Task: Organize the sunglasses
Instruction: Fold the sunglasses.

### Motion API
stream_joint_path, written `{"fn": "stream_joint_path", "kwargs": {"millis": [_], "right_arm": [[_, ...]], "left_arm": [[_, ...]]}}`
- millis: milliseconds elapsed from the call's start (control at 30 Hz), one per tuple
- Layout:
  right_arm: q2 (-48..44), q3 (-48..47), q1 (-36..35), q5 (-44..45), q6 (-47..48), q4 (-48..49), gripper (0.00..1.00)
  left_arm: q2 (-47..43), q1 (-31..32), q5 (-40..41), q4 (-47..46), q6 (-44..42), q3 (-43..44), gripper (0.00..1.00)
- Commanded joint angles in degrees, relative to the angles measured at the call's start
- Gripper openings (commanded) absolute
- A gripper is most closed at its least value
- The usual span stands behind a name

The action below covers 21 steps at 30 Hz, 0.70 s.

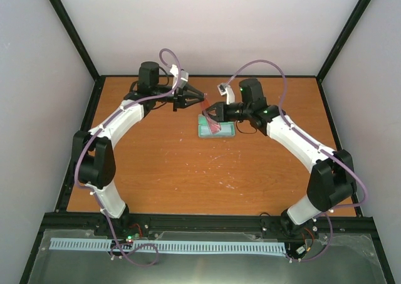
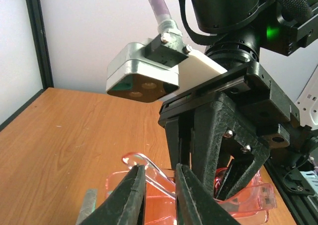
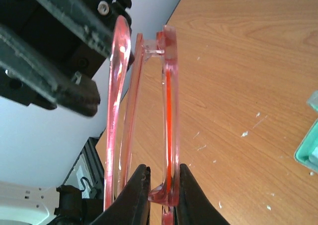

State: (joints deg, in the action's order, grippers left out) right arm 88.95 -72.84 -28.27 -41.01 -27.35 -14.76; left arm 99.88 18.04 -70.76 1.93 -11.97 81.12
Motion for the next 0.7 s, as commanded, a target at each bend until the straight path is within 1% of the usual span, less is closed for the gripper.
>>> {"fn": "stream_joint_path", "kwargs": {"millis": [0,100,200,267,300,333,367,400,433,467,500,533,633,667], "right_arm": [[-4.0,0.8,-0.6,-5.5,0.3,5.3,0.07],[-3.7,1.1,-0.5,-3.8,-0.3,4.1,0.07],[-3.0,3.6,1.1,-1.5,-3.3,5.2,0.07],[-3.1,6.8,3.0,-1.6,-7.4,9.7,0.07],[-3.5,8.6,4.0,-2.2,-9.7,12.8,0.07],[-4.0,10.5,4.9,-3.4,-12.2,16.8,0.07],[-4.5,12.1,5.9,-4.3,-14.6,20.4,0.07],[-5.0,13.5,6.7,-5.2,-16.8,24.0,0.07],[-5.3,14.4,7.4,-6.2,-18.1,26.8,0.08],[-5.5,14.7,7.7,-7.1,-18.5,28.3,0.08],[-5.6,14.4,7.7,-8.1,-17.9,28.5,0.08],[-5.5,14.0,7.7,-9.2,-17.3,28.5,0.08],[-5.7,13.3,7.6,-11.1,-15.3,27.5,0.08],[-5.9,13.1,7.6,-11.5,-14.3,26.8,0.08]], "left_arm": [[3.3,0.4,0.4,1.5,-1.6,1.4,0.19],[3.0,0.4,1.3,1.5,-1.3,1.8,0.21],[1.2,-0.3,3.1,-0.3,1.0,2.6,0.39],[0.0,-1.6,4.1,-2.4,3.4,3.1,0.60],[-0.2,-2.5,4.4,-2.9,4.6,3.5,0.66],[-0.3,-3.4,4.4,-2.8,5.5,4.1,0.68],[-0.2,-4.5,4.1,-2.4,6.2,4.7,0.68],[-0.1,-5.4,3.6,-1.5,6.4,5.2,0.66],[0.1,-6.1,3.0,-0.1,5.6,5.5,0.62],[0.1,-6.5,2.7,1.1,4.9,5.5,0.57],[0.1,-6.6,2.1,2.6,3.7,5.4,0.52],[0.2,-6.6,0.8,3.9,2.2,5.4,0.49],[2.0,-6.4,-4.6,6.5,3.0,6.3,0.48],[3.7,-6.2,-5.8,8.8,3.0,7.3,0.48]]}}
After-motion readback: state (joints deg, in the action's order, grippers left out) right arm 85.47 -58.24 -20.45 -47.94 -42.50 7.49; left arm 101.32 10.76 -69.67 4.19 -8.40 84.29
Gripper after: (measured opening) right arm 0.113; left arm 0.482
